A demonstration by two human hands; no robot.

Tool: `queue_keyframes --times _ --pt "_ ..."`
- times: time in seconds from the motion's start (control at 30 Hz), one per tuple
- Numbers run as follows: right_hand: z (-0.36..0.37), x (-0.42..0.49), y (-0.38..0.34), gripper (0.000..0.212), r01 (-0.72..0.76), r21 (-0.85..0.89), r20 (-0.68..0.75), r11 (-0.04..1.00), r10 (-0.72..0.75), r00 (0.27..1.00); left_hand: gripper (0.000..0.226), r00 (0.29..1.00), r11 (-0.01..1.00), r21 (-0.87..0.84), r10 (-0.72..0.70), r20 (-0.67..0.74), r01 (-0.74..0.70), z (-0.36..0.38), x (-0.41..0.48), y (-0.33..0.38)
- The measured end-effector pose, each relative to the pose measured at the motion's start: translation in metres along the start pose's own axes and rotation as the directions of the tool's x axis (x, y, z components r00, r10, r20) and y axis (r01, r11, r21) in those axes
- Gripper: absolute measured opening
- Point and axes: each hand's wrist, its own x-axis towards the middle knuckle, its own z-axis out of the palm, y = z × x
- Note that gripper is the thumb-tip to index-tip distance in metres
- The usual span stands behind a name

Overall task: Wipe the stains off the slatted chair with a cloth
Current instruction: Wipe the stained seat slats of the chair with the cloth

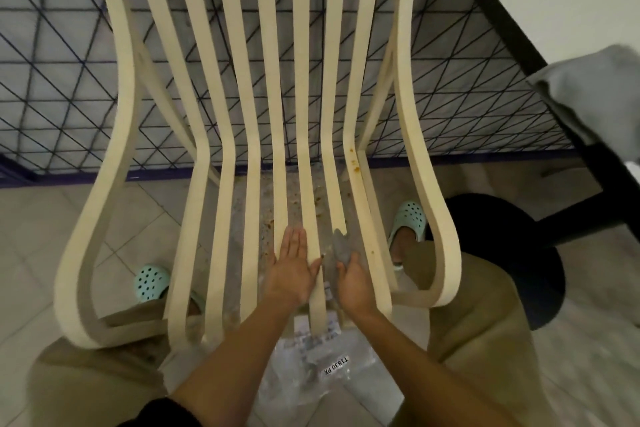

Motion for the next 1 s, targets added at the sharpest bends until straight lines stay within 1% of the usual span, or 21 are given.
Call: queue_keyframes --times 0.13,0.2,0.3,0.4,0.43,0.5,0.57,0.63,0.7,0.73,0.83,0.87,0.93,1.0 --pt "-0.019 -0.031 0.018 0.035 0.014 -0.022 0.124 1.000 -0.011 0.992 0.073 0.999 1.000 0.020 -0.007 0.045 0.006 0.011 -0.022 0.000" --pt "-0.035 -0.036 0.021 0.035 0.076 -0.044 0.136 0.996 -0.069 0.988 0.074 0.998 1.000 0.011 -0.014 0.062 0.013 0.012 -0.025 0.000" --pt "-0.063 -0.042 0.013 0.042 0.220 -0.056 0.048 0.974 -0.217 0.975 0.076 0.994 0.999 -0.024 -0.042 0.099 0.044 0.010 -0.023 0.002" --pt "-0.081 -0.033 0.007 0.052 0.271 -0.134 -0.051 0.953 -0.279 0.959 0.076 0.991 0.998 -0.039 -0.040 0.125 0.045 0.004 -0.023 0.005" --pt "-0.080 -0.027 0.009 0.053 0.259 -0.181 -0.061 0.949 -0.274 0.960 0.076 0.991 0.998 -0.047 -0.038 0.124 0.044 0.003 -0.024 0.006" --pt "-0.068 -0.022 0.017 0.057 0.205 -0.255 -0.010 0.945 -0.215 0.977 0.078 0.993 0.997 -0.058 -0.036 0.113 0.043 0.003 -0.024 0.006" --pt "-0.049 -0.024 0.027 0.066 0.143 -0.280 0.032 0.949 -0.140 0.990 0.078 0.995 0.996 -0.079 -0.031 0.091 0.039 0.006 -0.027 0.005" --pt "-0.035 -0.026 0.035 0.072 0.105 -0.280 0.010 0.954 -0.107 0.994 0.081 0.999 0.995 -0.093 -0.017 0.029 0.020 0.013 -0.029 0.002" --pt "-0.036 -0.017 0.034 0.071 0.071 -0.287 -0.026 0.955 -0.082 0.996 0.092 0.999 0.994 -0.107 -0.017 -0.041 0.013 0.014 -0.025 0.004" --pt "-0.038 -0.011 0.031 0.071 0.060 -0.306 -0.044 0.950 -0.077 0.996 0.092 0.998 0.994 -0.112 -0.021 -0.063 0.013 0.012 -0.023 0.006" --pt "-0.038 0.001 0.028 0.069 0.020 -0.462 -0.065 0.887 -0.056 0.996 0.071 0.996 0.990 -0.137 -0.042 -0.083 0.030 0.009 -0.018 0.014" --pt "-0.037 0.004 0.025 0.067 0.009 -0.496 -0.065 0.868 -0.048 0.997 0.068 0.995 0.989 -0.143 -0.042 -0.086 0.029 0.006 -0.015 0.016" --pt "-0.037 0.012 0.018 0.066 -0.007 -0.507 -0.045 0.862 -0.018 0.999 0.066 0.997 0.991 -0.131 -0.033 -0.070 0.024 0.001 -0.006 0.018" --pt "-0.037 0.022 0.012 0.067 -0.006 -0.519 -0.045 0.855 -0.020 0.999 0.067 0.998 0.992 -0.127 -0.030 -0.059 0.023 -0.005 0.004 0.017"
